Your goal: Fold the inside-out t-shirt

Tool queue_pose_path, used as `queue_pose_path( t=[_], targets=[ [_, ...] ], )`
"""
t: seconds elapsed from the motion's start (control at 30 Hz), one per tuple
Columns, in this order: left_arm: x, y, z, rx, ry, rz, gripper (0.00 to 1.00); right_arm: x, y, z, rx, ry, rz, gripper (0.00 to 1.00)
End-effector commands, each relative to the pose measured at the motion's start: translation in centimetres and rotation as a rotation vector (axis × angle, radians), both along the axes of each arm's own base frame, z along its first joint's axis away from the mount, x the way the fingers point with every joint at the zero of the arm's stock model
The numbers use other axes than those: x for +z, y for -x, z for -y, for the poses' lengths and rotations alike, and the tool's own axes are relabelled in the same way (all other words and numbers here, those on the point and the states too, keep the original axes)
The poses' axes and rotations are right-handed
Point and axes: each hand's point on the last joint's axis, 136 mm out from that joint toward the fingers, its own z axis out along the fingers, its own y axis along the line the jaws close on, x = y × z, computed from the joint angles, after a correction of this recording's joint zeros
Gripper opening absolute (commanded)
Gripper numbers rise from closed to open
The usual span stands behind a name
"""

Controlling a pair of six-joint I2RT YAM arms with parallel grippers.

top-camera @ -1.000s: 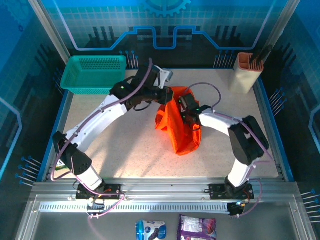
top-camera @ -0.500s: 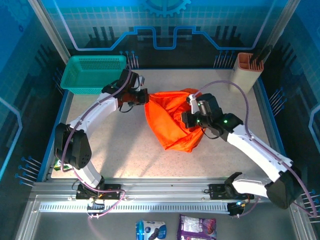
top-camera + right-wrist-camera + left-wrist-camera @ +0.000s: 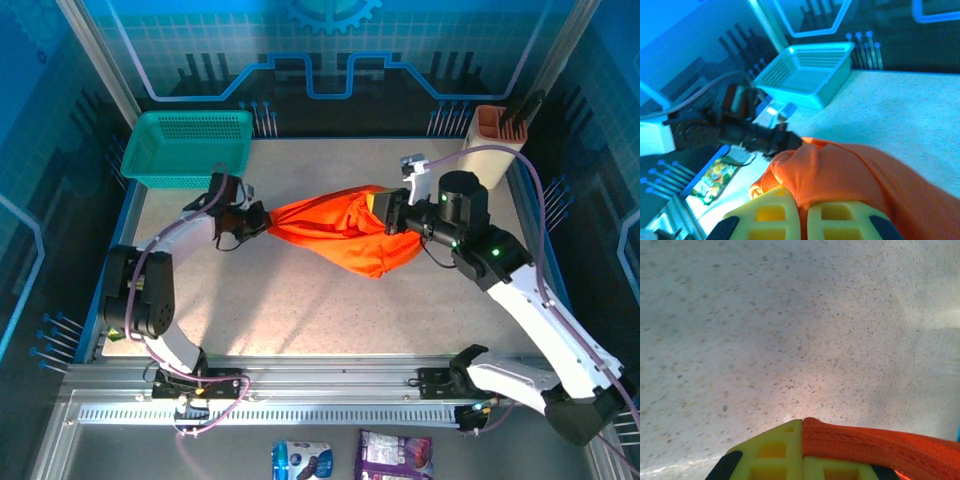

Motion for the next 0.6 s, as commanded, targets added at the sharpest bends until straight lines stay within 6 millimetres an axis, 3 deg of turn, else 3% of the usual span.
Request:
queue_pose_path(
  t=[0.0, 0.17, 0.27, 0.37, 0.47, 0.53, 0.57],
  targets=[
    [1.0, -0.3, -3.7, 0.142, 0.036, 0.040, 0.00, 4.8, -0.5, 5.0, -0.221, -0.026, 0.137, 0.00],
    [1.9, 0.8, -7.7, 0.258, 0.011, 0.067, 0.00, 2.1, -1.2, 10.8, -0.456, 0.023, 0.055, 0.00],
    [2.6, 1.4, -9.5, 0.308, -0.006, 0.085, 0.00, -0.7, -1.6, 12.5, -0.514, 0.041, -0.036, 0.00],
    [3.5, 2.0, -10.7, 0.343, -0.046, 0.102, 0.00, -4.2, -2.0, 13.1, -0.528, 0.049, -0.137, 0.00],
    [4.2, 2.0, -10.4, 0.321, -0.048, 0.111, 0.00, -8.4, -2.6, 12.0, -0.462, 0.053, -0.274, 0.00],
    [4.4, 2.0, -9.9, 0.296, -0.044, 0.107, 0.00, -11.1, -2.9, 11.6, -0.444, 0.074, -0.363, 0.08],
    [4.3, 2.0, -9.5, 0.278, -0.040, 0.105, 0.00, -12.4, -3.0, 11.4, -0.433, 0.088, -0.402, 0.18]
  ],
)
